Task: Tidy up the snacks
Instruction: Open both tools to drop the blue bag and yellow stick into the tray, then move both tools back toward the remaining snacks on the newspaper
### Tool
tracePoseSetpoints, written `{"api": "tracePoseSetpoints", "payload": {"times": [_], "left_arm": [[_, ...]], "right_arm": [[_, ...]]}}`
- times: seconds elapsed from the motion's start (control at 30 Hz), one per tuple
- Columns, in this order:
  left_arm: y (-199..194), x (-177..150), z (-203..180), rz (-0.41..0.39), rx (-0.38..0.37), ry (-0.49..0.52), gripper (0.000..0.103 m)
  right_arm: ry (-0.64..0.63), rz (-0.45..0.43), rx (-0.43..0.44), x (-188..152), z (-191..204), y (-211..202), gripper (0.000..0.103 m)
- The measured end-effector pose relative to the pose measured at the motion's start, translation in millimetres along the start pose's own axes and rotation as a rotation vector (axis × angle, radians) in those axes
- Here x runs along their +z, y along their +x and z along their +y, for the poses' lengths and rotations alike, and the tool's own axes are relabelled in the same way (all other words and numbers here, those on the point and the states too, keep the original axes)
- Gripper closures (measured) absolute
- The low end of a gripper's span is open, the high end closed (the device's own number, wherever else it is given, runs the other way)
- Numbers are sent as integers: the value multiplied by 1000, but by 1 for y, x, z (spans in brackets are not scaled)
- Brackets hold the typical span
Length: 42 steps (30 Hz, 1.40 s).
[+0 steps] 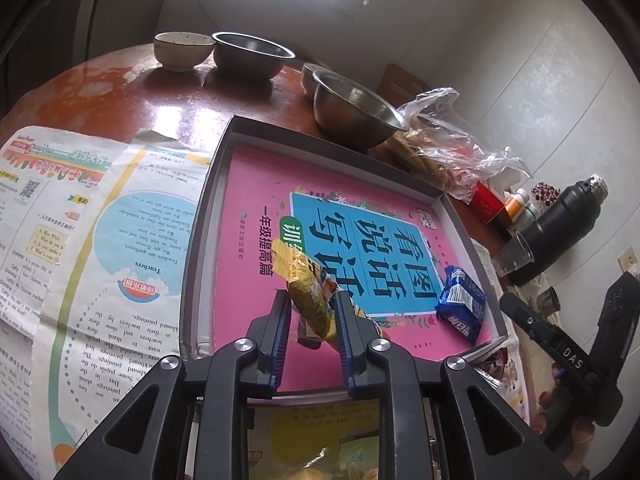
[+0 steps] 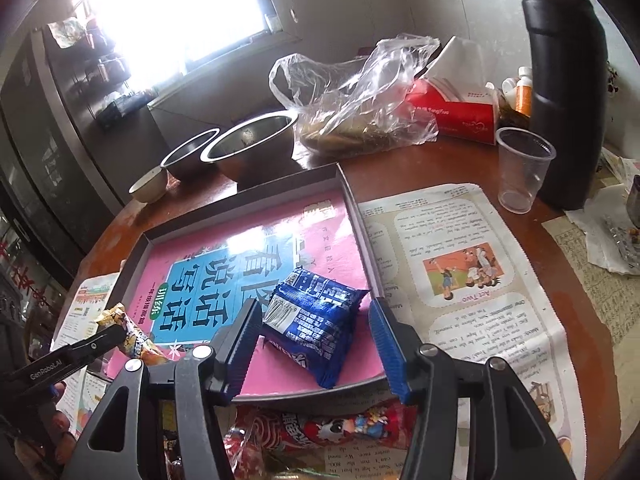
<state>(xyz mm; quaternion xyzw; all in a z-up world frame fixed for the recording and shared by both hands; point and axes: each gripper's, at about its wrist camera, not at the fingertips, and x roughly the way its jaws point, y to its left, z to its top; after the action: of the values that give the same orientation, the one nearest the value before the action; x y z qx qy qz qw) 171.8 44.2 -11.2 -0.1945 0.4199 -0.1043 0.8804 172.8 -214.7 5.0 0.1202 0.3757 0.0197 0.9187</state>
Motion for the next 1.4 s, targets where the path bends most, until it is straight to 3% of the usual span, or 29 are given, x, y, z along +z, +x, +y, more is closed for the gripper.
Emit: {"api": "tracePoseSetpoints", "payload": {"times": [0.17, 0.57, 0.9, 1.4], "left_arm": [[-3, 0, -1, 2, 3, -3, 63], [-25, -1, 1, -18, 13, -1, 40], [-48, 2, 5, -66, 28, -3, 29], [-82, -2, 5, -106, 36, 8, 28]], "right_arm": [[2, -17, -1, 0, -4, -11, 48], [-12, -38, 6, -6, -5, -27, 46], [-7, -60, 17, -10, -8, -38, 42], [-28, -81, 37, -14, -3, -55, 38]]}}
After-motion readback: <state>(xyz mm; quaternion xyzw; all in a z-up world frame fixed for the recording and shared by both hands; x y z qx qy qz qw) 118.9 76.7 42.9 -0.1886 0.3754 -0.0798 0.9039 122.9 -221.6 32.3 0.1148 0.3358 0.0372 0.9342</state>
